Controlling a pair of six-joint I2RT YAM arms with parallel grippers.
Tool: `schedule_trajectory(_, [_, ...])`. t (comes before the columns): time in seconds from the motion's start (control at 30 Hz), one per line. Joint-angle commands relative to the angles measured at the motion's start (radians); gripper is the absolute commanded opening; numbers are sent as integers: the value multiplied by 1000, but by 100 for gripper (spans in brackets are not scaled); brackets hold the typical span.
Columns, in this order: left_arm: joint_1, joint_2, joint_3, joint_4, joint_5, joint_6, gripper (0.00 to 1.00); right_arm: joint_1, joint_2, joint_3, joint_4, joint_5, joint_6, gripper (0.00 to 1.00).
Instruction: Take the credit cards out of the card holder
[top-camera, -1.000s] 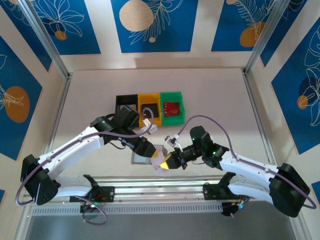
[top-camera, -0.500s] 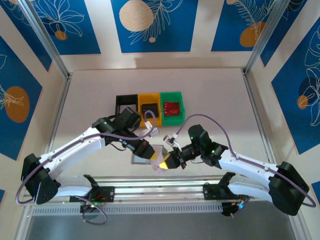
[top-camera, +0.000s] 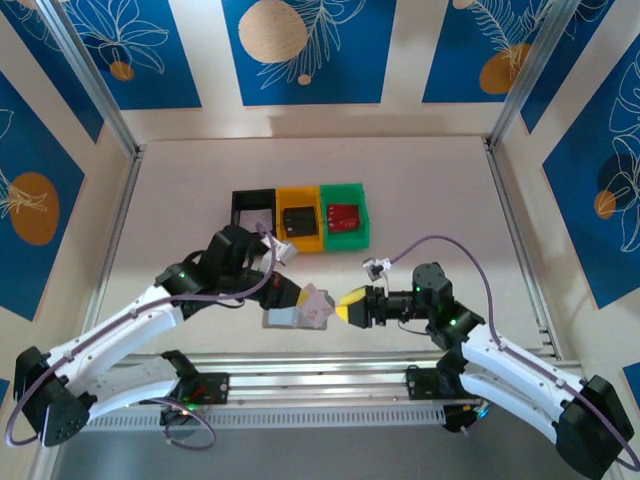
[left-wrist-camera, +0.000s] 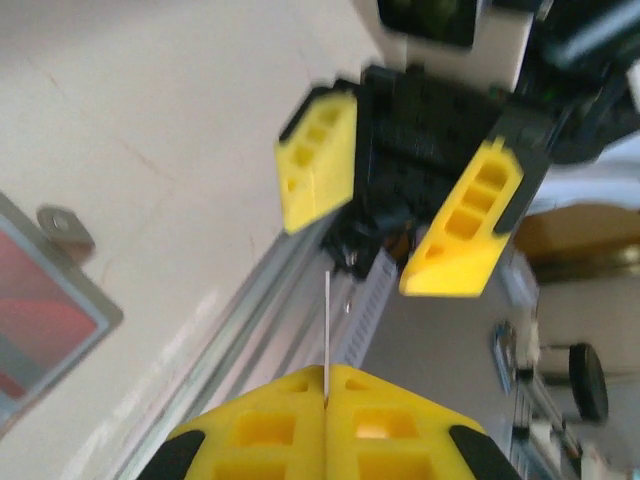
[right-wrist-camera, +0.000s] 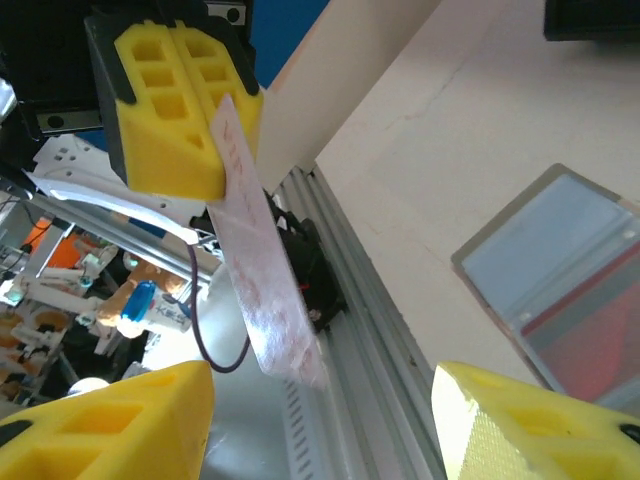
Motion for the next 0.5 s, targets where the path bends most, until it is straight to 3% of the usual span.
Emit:
schedule_trajectory(0.0, [7,-43,-107,339,-74,-238,0,33,-58,-73,149,93,89,60])
schedule_trajectory(0.17, [-7,-47,-262,679,-103,-422,0,116,-98,-80,123,214,50,60])
schedule_trajectory(0.47, [-55,-31,-335,827,-138,-478,0,130,-44,-58,141,256,46,55])
